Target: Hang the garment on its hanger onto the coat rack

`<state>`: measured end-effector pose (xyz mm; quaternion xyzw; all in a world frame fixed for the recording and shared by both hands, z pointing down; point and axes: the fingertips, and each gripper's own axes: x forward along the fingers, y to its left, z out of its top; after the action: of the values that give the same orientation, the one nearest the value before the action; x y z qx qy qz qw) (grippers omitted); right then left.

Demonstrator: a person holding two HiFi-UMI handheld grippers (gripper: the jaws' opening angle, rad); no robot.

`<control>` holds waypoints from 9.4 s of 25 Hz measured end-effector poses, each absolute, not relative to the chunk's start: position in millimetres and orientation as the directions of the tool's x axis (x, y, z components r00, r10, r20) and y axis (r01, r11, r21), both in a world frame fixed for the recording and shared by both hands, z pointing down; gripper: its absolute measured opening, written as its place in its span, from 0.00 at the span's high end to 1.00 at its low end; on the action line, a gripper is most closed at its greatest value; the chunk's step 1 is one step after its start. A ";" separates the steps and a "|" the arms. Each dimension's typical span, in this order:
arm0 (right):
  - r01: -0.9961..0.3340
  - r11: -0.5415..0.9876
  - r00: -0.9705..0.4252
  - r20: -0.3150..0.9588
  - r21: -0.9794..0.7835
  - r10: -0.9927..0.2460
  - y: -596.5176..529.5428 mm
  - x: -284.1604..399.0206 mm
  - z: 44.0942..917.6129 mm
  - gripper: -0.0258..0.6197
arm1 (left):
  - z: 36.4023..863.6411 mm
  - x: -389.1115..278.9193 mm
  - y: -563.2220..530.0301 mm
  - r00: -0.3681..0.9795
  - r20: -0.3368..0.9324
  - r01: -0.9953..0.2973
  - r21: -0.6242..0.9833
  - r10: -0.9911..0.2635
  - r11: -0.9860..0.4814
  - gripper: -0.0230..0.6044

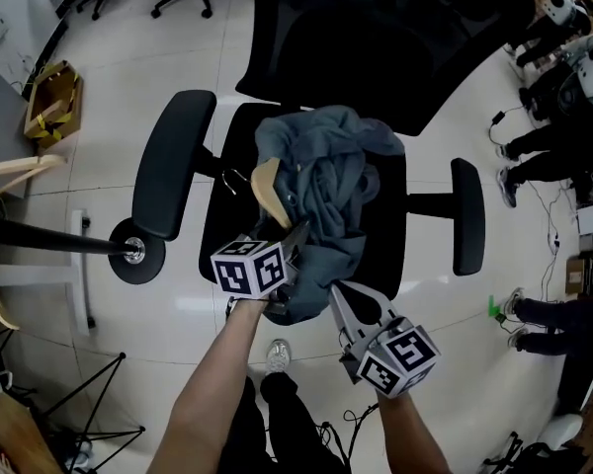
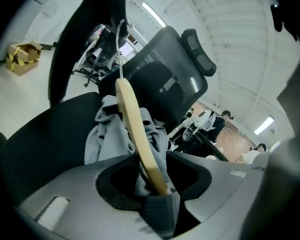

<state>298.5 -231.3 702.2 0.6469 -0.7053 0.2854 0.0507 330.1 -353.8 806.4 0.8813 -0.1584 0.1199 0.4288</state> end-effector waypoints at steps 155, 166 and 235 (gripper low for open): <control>-0.807 0.588 -0.585 -0.191 0.047 -0.788 -420.8 34.3 295.3 0.96 | 254.3 -149.2 -603.2 0.392 0.526 -0.852 -0.104 -0.755 -0.514 0.95; -0.790 0.611 -0.609 -0.167 0.044 -0.775 -421.0 16.4 302.3 0.96 | 264.3 -168.3 -600.6 0.360 0.509 -0.870 -0.120 -0.782 -0.478 0.95; -0.748 0.653 -0.660 -0.020 0.118 -0.751 -312.8 -92.1 318.8 0.96 | 339.6 -159.5 -325.3 0.643 0.078 -0.765 0.091 -0.762 -0.637 0.96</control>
<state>-92.1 -312.8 318.8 0.4122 -0.9091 -0.0580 0.0153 -159.5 -325.3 339.6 0.9046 -0.4220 0.0162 0.0576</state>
